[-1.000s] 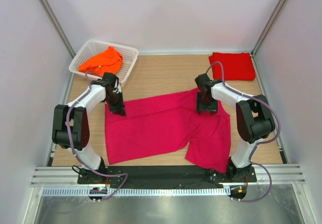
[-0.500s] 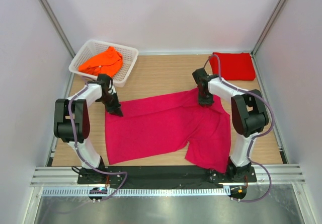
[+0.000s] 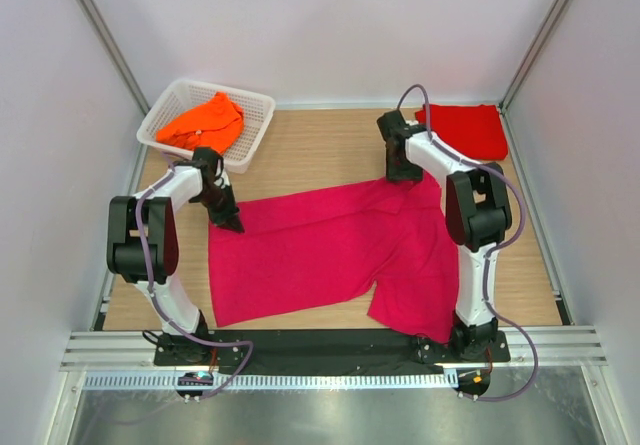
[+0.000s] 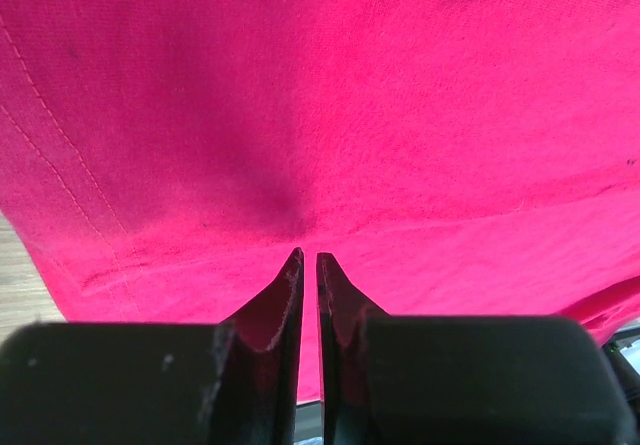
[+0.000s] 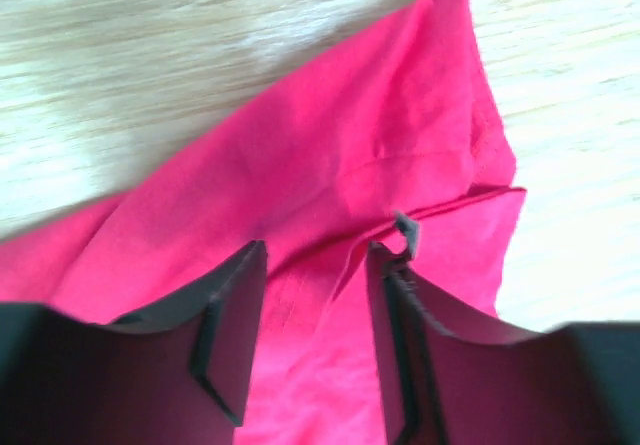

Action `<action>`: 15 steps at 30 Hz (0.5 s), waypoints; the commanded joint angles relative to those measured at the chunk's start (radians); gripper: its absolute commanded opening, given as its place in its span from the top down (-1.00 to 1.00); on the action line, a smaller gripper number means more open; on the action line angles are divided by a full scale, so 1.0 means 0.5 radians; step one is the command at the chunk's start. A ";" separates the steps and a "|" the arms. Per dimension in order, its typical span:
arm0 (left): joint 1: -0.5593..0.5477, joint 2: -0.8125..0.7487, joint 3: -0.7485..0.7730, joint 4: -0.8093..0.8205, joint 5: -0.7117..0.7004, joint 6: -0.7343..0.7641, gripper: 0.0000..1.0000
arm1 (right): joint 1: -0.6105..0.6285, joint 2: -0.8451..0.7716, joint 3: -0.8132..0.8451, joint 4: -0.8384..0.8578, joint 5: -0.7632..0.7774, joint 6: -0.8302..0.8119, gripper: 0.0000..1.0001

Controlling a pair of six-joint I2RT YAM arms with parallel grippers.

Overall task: Fold and stack the t-shirts
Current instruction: Fold the tshirt

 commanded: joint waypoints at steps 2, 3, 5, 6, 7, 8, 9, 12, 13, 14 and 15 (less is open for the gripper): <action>0.011 -0.052 0.055 -0.019 -0.002 0.015 0.81 | -0.006 -0.298 -0.042 -0.154 -0.137 0.066 -0.11; 0.011 -0.049 0.055 -0.016 -0.002 0.012 0.81 | -0.009 -0.365 -0.082 -0.151 -0.164 0.173 -0.17; 0.014 -0.040 0.058 -0.019 0.007 0.009 0.81 | -0.110 -0.421 -0.229 -0.109 -0.382 0.293 -0.25; 0.014 -0.028 0.055 -0.013 0.016 0.006 0.81 | -0.162 -0.440 -0.297 0.010 -0.465 0.376 -0.27; 0.011 -0.021 0.052 -0.013 0.025 0.006 0.81 | -0.208 -0.470 -0.422 0.078 -0.532 0.489 -0.28; 0.014 -0.021 0.043 -0.010 0.029 0.006 0.81 | -0.279 -0.470 -0.463 0.140 -0.657 0.539 -0.29; 0.011 -0.015 0.043 -0.019 0.029 0.015 0.81 | -0.307 -0.458 -0.484 0.222 -0.710 0.573 -0.28; 0.011 -0.040 0.033 -0.029 0.001 0.027 0.82 | -0.344 -0.363 -0.442 0.214 -0.778 0.644 -0.26; 0.014 -0.049 0.030 -0.032 -0.005 0.031 0.82 | -0.347 -0.336 -0.417 0.217 -0.778 0.674 -0.25; 0.014 -0.058 0.021 -0.032 -0.011 0.031 0.81 | -0.347 -0.323 -0.411 0.229 -0.775 0.692 -0.23; 0.014 -0.067 0.021 -0.029 -0.014 0.028 0.81 | -0.350 -0.314 -0.405 0.232 -0.766 0.708 -0.22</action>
